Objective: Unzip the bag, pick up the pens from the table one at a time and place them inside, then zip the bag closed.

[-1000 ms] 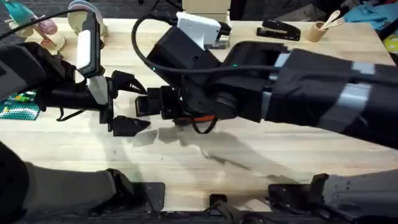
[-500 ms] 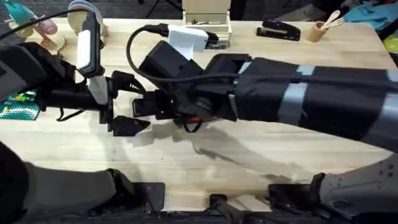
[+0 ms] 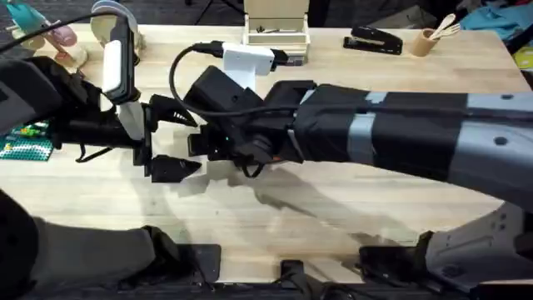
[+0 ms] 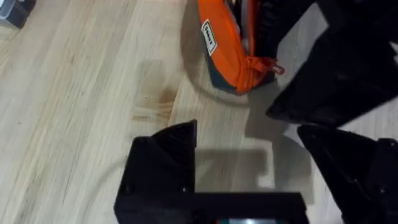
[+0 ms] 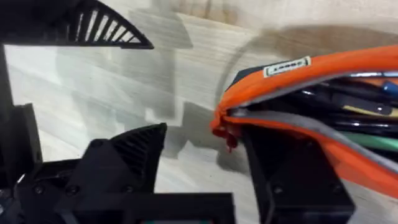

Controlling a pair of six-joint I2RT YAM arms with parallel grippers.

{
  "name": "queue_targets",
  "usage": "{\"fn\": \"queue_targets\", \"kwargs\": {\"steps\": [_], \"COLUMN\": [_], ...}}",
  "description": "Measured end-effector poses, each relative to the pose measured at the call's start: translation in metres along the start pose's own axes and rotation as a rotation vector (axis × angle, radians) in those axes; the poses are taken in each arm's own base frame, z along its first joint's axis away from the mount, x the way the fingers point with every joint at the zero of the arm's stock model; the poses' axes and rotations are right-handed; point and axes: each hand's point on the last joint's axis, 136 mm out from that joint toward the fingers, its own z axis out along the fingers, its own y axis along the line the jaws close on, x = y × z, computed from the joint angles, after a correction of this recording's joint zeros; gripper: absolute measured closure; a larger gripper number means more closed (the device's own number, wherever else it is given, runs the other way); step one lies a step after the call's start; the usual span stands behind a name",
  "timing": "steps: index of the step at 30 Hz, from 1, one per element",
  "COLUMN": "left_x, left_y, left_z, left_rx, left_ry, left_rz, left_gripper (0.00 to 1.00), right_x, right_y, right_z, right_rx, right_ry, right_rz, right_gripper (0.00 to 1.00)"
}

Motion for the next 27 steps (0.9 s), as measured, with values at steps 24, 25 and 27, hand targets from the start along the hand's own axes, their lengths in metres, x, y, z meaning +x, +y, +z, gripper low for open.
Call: {"fn": "queue_targets", "kwargs": {"steps": [24, 25, 27], "left_x": [0.0000, 0.0000, 0.0000], "left_y": [0.0001, 0.0000, 0.0001], "left_z": [0.0000, 0.0000, 0.0000], "left_rx": [0.000, 0.000, 0.000], "left_ry": [0.000, 0.000, 0.000], "left_rz": [0.000, 0.000, 0.000], "left_gripper": [0.007, 0.007, 0.007], "right_x": [-0.0001, 0.0002, 0.0016], "right_y": [-0.0015, -0.0018, -0.0034], "right_z": [0.0023, 0.0024, 0.0024], "right_rx": [0.008, 0.009, 0.016], "right_ry": [-0.003, -0.002, 0.004], "right_rz": [0.030, 0.031, 0.036], "right_gripper": [0.840, 0.920, 0.965]}}
